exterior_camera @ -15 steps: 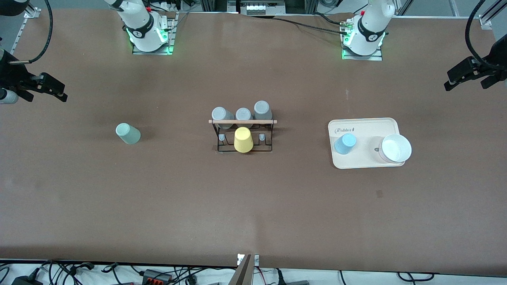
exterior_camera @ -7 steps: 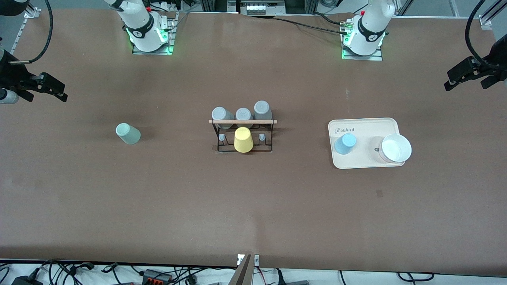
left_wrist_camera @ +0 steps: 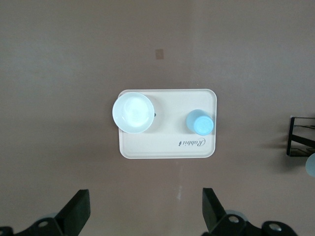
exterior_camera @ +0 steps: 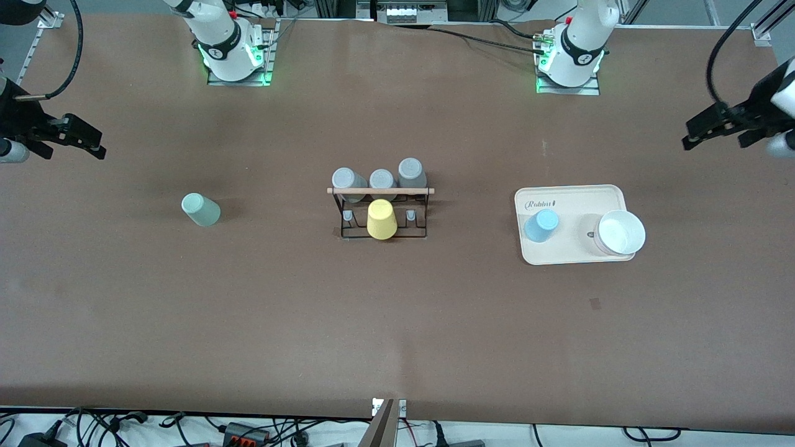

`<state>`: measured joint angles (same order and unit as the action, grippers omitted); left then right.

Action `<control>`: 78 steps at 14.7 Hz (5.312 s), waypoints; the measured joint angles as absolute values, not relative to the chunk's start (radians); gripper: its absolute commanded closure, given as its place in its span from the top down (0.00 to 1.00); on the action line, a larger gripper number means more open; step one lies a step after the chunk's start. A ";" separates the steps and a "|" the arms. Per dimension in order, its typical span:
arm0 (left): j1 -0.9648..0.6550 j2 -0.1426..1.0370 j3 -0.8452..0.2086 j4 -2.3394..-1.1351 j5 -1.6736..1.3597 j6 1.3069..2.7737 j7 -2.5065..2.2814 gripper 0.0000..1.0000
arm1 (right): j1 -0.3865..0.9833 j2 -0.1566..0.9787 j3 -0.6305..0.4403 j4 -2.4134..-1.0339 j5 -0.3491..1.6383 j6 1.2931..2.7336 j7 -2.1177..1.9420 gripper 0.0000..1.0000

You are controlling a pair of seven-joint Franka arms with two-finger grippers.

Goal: Hang scattered cups on rack with three cups
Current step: 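Reach the left gripper down to the light blue cup on the tray, then grasp the light blue cup with the left gripper and lift it, then carry the blue cup to the rack and hang it beside the yellow cup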

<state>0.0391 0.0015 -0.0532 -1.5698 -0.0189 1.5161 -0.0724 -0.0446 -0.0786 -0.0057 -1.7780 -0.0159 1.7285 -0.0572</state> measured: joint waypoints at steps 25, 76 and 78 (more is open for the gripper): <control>0.013 0.338 -0.245 -2.062 -0.028 2.262 -0.328 1.00 | -0.045 -0.072 -0.006 -1.778 -0.016 1.728 -0.057 1.00; -0.372 0.665 -0.390 -1.362 -0.003 1.973 -1.214 0.46 | -0.045 -0.032 -0.004 -1.762 -0.016 1.728 -0.058 1.00; -0.375 0.685 -0.390 -1.362 0.017 1.985 -1.216 0.46 | -0.045 -0.032 -0.004 -1.762 -0.016 1.728 -0.058 1.00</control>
